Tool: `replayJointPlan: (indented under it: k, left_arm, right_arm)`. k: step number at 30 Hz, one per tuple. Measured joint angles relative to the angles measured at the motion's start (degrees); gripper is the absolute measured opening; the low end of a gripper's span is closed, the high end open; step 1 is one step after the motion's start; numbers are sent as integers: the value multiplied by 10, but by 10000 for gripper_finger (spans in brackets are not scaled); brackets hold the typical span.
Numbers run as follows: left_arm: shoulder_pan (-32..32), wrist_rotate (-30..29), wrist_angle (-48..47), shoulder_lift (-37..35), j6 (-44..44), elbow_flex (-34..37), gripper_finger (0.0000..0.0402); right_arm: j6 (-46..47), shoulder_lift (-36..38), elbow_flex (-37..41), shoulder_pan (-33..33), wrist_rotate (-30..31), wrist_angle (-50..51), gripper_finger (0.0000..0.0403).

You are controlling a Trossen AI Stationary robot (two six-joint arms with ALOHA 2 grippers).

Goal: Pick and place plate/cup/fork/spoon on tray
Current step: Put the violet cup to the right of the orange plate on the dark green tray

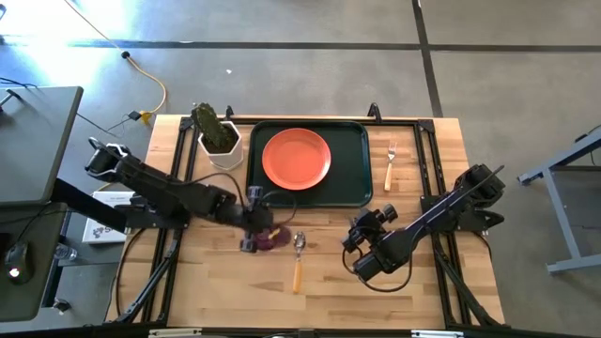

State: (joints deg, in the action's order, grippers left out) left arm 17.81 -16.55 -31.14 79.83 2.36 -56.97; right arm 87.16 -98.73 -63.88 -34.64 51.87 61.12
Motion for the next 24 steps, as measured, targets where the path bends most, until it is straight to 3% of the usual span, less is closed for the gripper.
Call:
replayJointPlan:
  k: [11, 14, 24]
  left_arm:
    - [-120, 16, 144, 7, -76, 0, 6]
    - [-165, 68, 187, 14, -105, -1, 6]
    - [-283, 85, 222, 102, -114, -103, 6]
  right_arm:
    - [155, 0, -1, -69, 45, 89, 201]
    - [174, 0, -1, -75, 46, 94, 201]
    - [179, 0, -1, -76, 27, 81, 201]
